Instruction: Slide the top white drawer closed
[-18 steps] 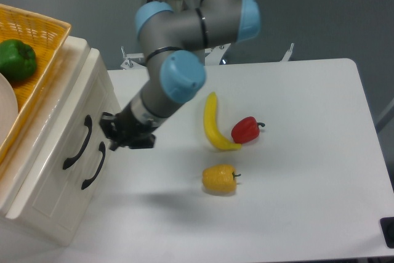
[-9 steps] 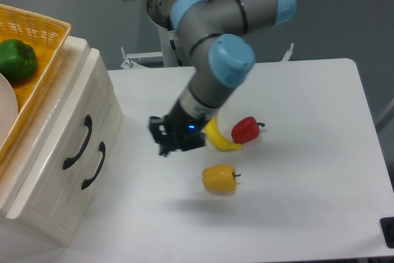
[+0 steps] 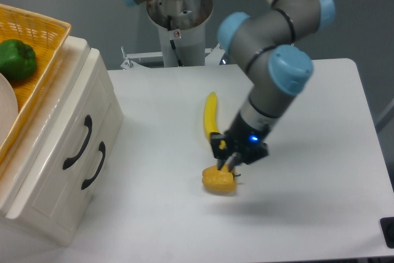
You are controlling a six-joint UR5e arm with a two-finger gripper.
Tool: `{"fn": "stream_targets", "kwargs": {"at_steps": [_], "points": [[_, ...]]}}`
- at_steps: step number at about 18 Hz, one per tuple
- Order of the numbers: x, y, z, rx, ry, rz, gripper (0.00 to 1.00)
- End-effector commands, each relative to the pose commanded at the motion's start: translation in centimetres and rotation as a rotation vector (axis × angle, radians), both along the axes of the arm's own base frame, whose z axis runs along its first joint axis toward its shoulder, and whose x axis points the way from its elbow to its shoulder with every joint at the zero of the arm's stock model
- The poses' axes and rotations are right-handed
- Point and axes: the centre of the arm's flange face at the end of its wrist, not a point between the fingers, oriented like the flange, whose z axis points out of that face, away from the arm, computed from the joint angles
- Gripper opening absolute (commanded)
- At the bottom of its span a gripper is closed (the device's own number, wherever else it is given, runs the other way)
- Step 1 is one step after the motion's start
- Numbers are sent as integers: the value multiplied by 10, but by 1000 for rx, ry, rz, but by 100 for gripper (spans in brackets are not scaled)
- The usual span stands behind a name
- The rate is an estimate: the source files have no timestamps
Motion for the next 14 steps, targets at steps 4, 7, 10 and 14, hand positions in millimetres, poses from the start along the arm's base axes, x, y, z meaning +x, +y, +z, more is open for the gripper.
{"fn": "stream_targets", "kwargs": {"at_steps": [4, 7, 10, 14], "points": [[-21, -20, -14, -10, 50, -87, 72], [-36, -22, -28, -79, 123, -160, 100], [-50, -18, -32, -87, 152, -170, 100], [-62, -28, -49, -211, 241, -338, 100]]}}
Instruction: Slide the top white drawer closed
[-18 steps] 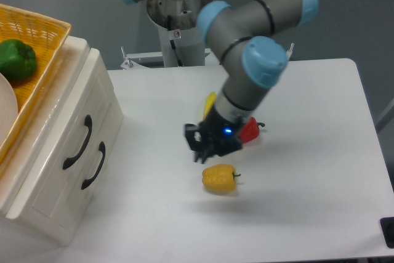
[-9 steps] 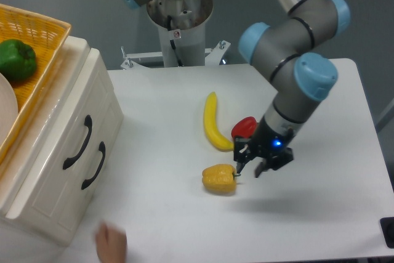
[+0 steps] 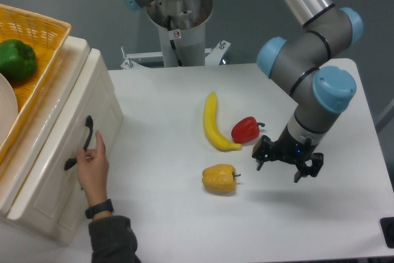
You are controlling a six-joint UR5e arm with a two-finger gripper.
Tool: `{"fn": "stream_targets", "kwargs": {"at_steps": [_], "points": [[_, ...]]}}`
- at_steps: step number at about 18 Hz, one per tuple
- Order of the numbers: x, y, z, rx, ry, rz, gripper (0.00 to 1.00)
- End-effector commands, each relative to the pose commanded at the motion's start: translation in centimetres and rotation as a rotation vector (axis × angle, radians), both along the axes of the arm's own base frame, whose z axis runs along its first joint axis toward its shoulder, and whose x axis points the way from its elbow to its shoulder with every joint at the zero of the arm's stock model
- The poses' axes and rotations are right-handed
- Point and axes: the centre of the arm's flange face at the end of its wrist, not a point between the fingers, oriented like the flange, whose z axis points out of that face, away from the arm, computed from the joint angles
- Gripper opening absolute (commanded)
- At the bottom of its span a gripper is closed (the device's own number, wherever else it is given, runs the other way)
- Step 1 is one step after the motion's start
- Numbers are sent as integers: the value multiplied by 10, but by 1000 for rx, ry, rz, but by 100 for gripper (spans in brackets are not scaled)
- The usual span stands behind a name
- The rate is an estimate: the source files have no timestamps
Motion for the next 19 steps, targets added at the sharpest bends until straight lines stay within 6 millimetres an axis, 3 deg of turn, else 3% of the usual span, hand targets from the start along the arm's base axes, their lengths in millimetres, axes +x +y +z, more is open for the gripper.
{"fn": "stream_targets", "kwargs": {"at_steps": [4, 7, 13, 19], "points": [[-31, -30, 5, -14, 61, -205, 100], [-51, -35, 12, -31, 109, -314, 100], [-71, -33, 30, -115, 98, -377, 100], [-71, -33, 25, -116, 90, -392, 100]]}}
